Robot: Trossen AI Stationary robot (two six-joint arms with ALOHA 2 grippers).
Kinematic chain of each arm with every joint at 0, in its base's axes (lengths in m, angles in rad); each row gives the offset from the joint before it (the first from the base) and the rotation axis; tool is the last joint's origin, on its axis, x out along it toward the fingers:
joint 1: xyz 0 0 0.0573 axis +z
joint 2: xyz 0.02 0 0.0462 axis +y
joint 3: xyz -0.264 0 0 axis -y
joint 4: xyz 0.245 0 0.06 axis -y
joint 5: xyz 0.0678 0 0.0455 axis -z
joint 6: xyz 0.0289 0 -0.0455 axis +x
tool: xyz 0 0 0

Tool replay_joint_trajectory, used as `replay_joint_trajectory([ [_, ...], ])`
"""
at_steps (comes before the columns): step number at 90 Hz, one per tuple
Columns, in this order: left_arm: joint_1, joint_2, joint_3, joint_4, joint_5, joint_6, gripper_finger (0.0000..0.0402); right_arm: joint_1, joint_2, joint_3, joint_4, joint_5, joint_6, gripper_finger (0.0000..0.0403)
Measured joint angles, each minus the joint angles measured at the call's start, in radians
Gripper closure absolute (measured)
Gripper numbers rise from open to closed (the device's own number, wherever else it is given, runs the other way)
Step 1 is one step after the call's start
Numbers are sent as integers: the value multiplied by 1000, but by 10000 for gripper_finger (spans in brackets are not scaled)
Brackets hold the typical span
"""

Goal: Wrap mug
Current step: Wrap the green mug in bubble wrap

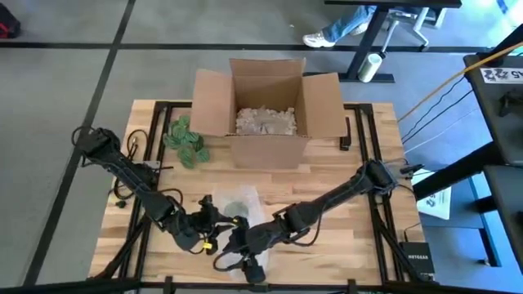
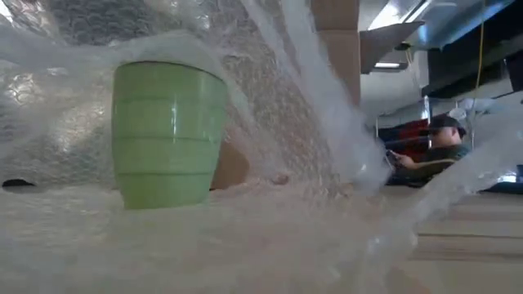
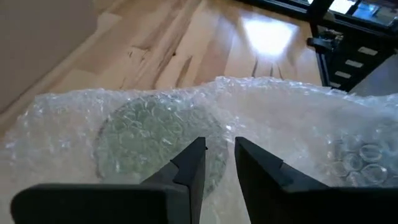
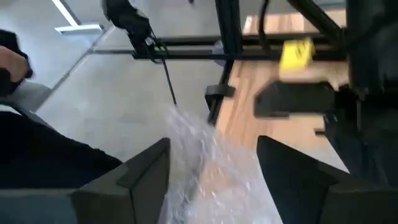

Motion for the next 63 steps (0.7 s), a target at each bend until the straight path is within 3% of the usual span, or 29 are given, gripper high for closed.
replay_joint_trajectory([
  [20, -6, 0, 0, 1, 0, -3, 331, 0, 0, 97, -12, -60, 2, 178],
  [30, -10, -2, 1, -1, 2, -2, 331, 0, -1, 171, -118, -44, 8, 178],
  [40, -11, -6, 32, -27, 13, 26, 331, 2, -2, 248, -363, 43, 54, 178],
  [52, -11, -6, 111, -170, 15, 43, 331, 19, -2, 300, -616, 209, 88, 181],
  [63, -11, -6, 181, -295, 15, 41, 331, 41, -2, 303, -799, 336, 138, 221],
])
